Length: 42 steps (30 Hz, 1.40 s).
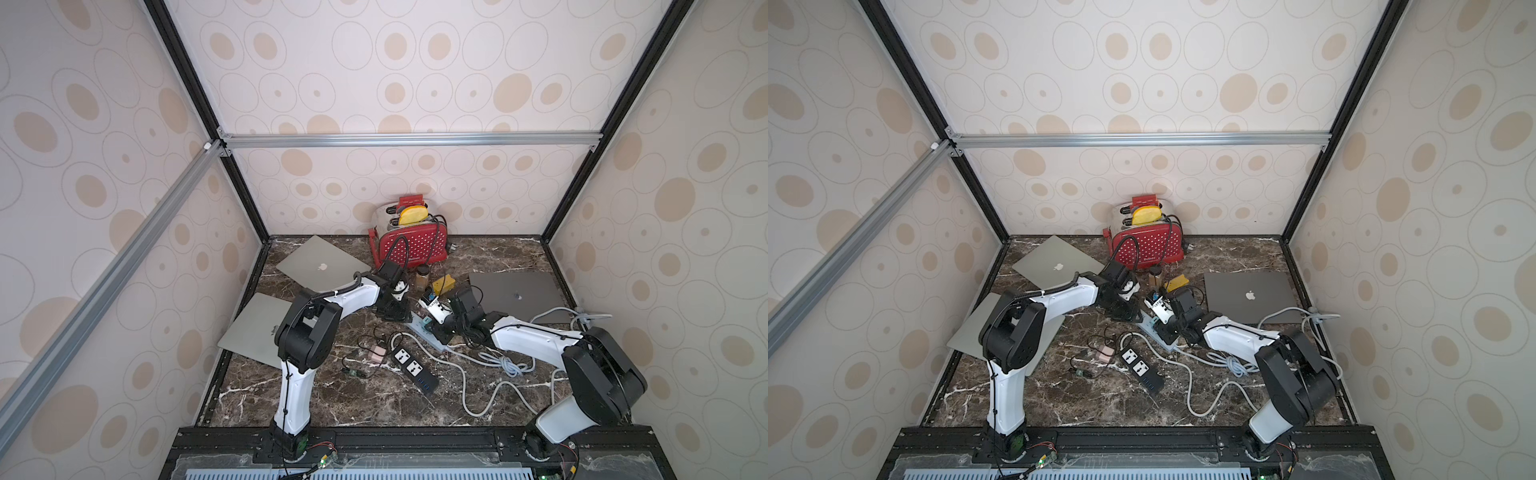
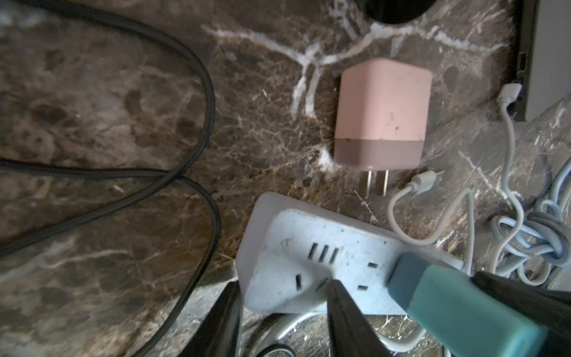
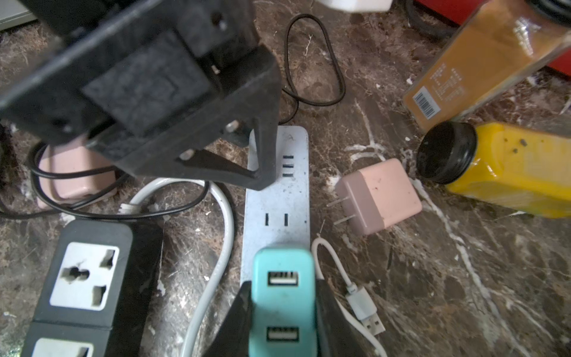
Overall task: Unplug the laptop charger
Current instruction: Remove the plug from the socket, then place the plug at the center of the board.
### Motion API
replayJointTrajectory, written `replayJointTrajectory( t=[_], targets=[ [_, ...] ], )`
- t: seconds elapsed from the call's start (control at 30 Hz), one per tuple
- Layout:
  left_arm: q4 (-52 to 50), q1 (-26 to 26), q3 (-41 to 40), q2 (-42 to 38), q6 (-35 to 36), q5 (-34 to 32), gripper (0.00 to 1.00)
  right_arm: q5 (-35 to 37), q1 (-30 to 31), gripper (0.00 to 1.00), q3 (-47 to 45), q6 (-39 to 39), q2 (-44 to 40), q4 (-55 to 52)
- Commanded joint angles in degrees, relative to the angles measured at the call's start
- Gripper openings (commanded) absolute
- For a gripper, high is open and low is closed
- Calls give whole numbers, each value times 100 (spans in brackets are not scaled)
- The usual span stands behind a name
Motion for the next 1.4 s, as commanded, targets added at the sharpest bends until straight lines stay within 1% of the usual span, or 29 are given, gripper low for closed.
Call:
replayJointTrajectory(
  t=[0.0, 0.1, 0.2, 0.3, 0.4, 0.5, 0.57, 0.63, 0.67, 0.73, 0.8, 1.0, 1.07, 1.17, 1.27, 1.37],
  targets=[
    [-115, -212, -338, 819, 213, -908, 45, -667, 49, 1, 66, 389, -508, 696],
    [-106, -226, -332, 831, 207, -906, 45, -1020, -231, 0, 121, 812, -414, 748],
    [-91, -230, -354, 820, 196, -904, 45, -978, -411, 0, 344, 939, -334, 386],
    [-61, -241, -381, 810, 187, -902, 44, -1148, -555, 0, 464, 1133, -295, 258],
    [-57, -240, -390, 801, 187, -898, 44, -1230, -538, 1, 488, 979, -329, 225],
    [-57, -245, -390, 765, 186, -881, 45, -879, -537, 1, 506, 804, -369, -28],
    [-74, -241, -403, 698, 178, -863, 45, -297, -549, 0, 523, 698, -463, -326],
    [-42, -244, -442, 597, 137, -693, 45, 132, -709, 0, 587, 618, -520, -701],
    [-48, -246, -430, 546, 119, -654, 47, 193, -874, 1, 643, 620, -502, -908],
    [-26, -246, -431, 424, 82, -512, 49, 137, -1153, 1, 738, 563, -418, -1156],
    [46, -251, -443, 284, 55, -363, 52, 115, -1262, 1, 795, 473, -262, -1257],
    [83, -282, -403, 127, 65, -175, 56, 16, -1278, 3, 1181, 405, 457, -1459],
    [253, -290, -511, 5, 57, -58, 57, -111, -1284, 3, 1301, 449, 683, -1503],
    [775, -300, -797, -321, -36, 261, 62, -386, -1283, 2, 1519, 529, 950, -1676],
    [891, -327, -856, -551, 18, 330, 68, -471, -1301, 2, 1558, 603, 1108, -1658],
    [918, -355, -856, -699, 88, 376, 70, -660, -1375, 3, 1594, 669, 1263, -1643]
  ],
)
